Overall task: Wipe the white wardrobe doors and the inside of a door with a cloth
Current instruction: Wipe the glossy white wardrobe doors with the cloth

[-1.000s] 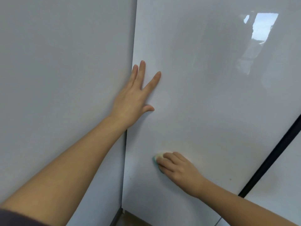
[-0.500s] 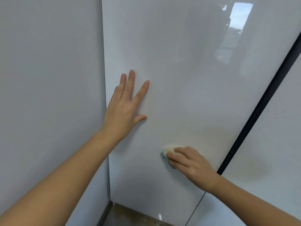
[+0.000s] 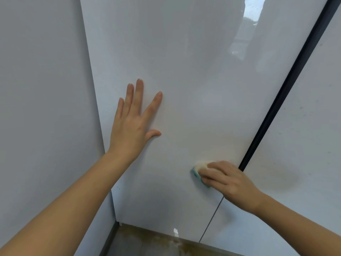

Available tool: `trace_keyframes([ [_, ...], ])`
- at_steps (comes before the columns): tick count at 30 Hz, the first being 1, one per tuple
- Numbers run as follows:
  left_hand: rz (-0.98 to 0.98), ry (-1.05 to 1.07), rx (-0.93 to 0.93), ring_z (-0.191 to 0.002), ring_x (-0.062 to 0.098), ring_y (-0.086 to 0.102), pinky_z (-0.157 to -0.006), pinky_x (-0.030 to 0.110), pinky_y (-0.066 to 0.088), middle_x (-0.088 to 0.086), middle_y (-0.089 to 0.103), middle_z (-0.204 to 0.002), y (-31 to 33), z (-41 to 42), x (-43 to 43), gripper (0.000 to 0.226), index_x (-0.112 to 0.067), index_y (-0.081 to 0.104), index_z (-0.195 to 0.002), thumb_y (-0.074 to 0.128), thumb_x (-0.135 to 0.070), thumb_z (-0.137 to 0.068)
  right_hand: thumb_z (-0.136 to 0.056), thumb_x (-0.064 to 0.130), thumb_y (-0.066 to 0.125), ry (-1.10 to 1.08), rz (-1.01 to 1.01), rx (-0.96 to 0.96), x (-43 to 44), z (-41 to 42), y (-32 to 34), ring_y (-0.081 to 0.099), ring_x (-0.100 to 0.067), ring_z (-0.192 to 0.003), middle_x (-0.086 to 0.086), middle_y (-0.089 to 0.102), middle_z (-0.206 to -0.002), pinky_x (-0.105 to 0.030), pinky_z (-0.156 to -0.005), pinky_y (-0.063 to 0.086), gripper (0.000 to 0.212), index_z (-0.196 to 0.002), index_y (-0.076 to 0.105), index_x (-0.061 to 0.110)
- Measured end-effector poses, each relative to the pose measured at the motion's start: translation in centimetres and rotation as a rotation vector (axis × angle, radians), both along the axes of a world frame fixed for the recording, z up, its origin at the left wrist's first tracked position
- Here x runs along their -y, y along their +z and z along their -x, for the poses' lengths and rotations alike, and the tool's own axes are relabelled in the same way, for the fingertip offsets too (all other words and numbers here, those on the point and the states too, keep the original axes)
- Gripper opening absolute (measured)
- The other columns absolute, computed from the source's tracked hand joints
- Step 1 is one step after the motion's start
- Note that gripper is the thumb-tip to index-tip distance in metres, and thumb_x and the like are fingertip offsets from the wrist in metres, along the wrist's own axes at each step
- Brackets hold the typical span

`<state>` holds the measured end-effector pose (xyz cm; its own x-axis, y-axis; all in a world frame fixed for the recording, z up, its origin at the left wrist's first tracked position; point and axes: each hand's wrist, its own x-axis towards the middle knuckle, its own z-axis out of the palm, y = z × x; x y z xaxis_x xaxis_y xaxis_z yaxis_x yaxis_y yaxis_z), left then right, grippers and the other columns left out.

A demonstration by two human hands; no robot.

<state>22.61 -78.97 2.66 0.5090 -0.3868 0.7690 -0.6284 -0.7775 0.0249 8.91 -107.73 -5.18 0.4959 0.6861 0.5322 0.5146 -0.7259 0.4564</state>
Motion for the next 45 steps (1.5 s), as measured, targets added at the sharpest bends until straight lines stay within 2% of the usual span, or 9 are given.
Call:
trace_keyframes([
  [5, 0.014, -0.004, 0.003, -0.15, 0.037, -0.002, -0.118, 0.053, 0.01, 0.018, -0.002, -0.162, -0.2, -0.1, 0.0, 0.104, -0.027, 0.015, -0.156, 0.075, -0.045, -0.073, -0.082, -0.008, 0.072, -0.043, -0.176, 0.301, -0.5, -0.8, 6.2, 0.06, -0.034, -0.096, -0.01, 0.069, -0.115, -0.044, -0.079, 0.051, 0.015, -0.095, 0.076, -0.002],
  [15, 0.025, -0.018, 0.019, -0.15, 0.037, 0.0, -0.119, 0.053, 0.012, 0.018, 0.001, -0.162, -0.6, -0.3, -0.1, 0.099, -0.026, 0.016, -0.156, 0.073, -0.045, -0.077, -0.1, 0.006, 0.051, -0.034, -0.126, -0.043, -0.6, 0.1, -5.6, 0.053, -0.027, -0.108, 0.0, 0.054, -0.13, -0.041, -0.086, 0.047, 0.018, -0.117, 0.056, 0.009],
  [23, 0.043, -0.005, 0.022, -0.148, 0.044, 0.0, -0.118, 0.061, 0.013, 0.025, 0.004, -0.16, -3.6, 0.6, 0.7, 0.097, -0.026, 0.015, -0.155, 0.068, -0.053, -0.078, -0.086, -0.003, 0.069, -0.055, -0.284, 0.256, -1.3, -1.1, 1.2, 0.058, -0.032, -0.098, -0.008, 0.07, -0.115, -0.043, -0.078, 0.051, 0.012, -0.096, 0.076, 0.0],
  [32, 0.011, -0.041, -0.047, -0.149, 0.038, 0.001, -0.119, 0.056, 0.012, 0.021, 0.005, -0.161, -5.1, 1.2, 0.1, 0.092, -0.024, 0.02, -0.155, 0.069, -0.046, -0.081, -0.098, 0.001, 0.047, -0.082, -0.246, -0.14, -2.9, -0.9, -8.6, 0.055, -0.027, -0.107, 0.0, 0.064, -0.123, -0.039, -0.088, 0.047, 0.025, -0.105, 0.07, 0.008],
  [34, 0.034, -0.057, -0.063, -0.15, 0.037, 0.003, -0.119, 0.055, 0.013, 0.02, 0.008, -0.161, -5.6, 1.7, -0.4, 0.089, -0.022, 0.022, -0.155, 0.067, -0.045, -0.082, -0.088, -0.003, 0.05, -0.07, -0.45, -0.251, -4.8, -0.2, -7.0, 0.052, -0.021, -0.111, 0.002, 0.063, -0.123, -0.031, -0.096, 0.044, 0.031, -0.108, 0.071, 0.009],
  [37, 0.165, -0.112, -0.117, -0.149, 0.033, 0.016, -0.118, 0.05, 0.023, 0.017, 0.025, -0.158, -6.7, 3.1, -1.6, 0.075, -0.015, 0.035, -0.149, 0.066, -0.041, -0.085, -0.084, -0.007, 0.058, -0.186, -1.09, -0.424, -9.3, 1.5, -3.7, 0.052, 0.003, -0.114, 0.01, 0.06, -0.123, -0.012, -0.098, 0.039, 0.045, -0.121, 0.064, 0.018],
  [40, 0.336, -0.146, -0.246, -0.132, 0.025, 0.044, -0.11, 0.035, 0.035, 0.009, 0.052, -0.135, -8.5, 5.6, -3.1, 0.054, -0.011, 0.055, -0.132, 0.068, -0.037, -0.085, -0.091, 0.0, 0.059, -0.112, -1.903, -0.785, -13.2, 2.7, -1.2, 0.067, -0.007, -0.093, 0.003, 0.069, -0.108, -0.024, -0.074, 0.056, 0.034, -0.118, 0.064, 0.019],
  [42, 0.446, -0.154, -0.503, -0.114, 0.013, 0.055, -0.099, 0.028, 0.044, -0.005, 0.061, -0.119, -9.7, 7.7, -4.0, 0.038, -0.019, 0.063, -0.119, 0.068, -0.035, -0.085, -0.094, 0.003, 0.051, 0.03, -2.279, -1.031, -14.8, 3.0, -1.0, 0.07, -0.015, -0.08, -0.007, 0.073, -0.097, -0.026, -0.066, 0.058, 0.021, -0.107, 0.066, 0.01],
  [45, 0.562, -0.166, -0.998, -0.093, 0.002, 0.064, -0.082, 0.026, 0.053, -0.016, 0.07, -0.096, -11.2, 10.4, -4.7, 0.009, -0.03, 0.068, -0.099, 0.065, -0.03, -0.09, -0.096, 0.003, 0.045, 0.047, -2.52, -1.152, -16.5, 2.6, -2.3, 0.07, -0.018, -0.072, -0.01, 0.074, -0.088, -0.027, -0.063, 0.058, 0.022, -0.103, 0.065, 0.005],
])
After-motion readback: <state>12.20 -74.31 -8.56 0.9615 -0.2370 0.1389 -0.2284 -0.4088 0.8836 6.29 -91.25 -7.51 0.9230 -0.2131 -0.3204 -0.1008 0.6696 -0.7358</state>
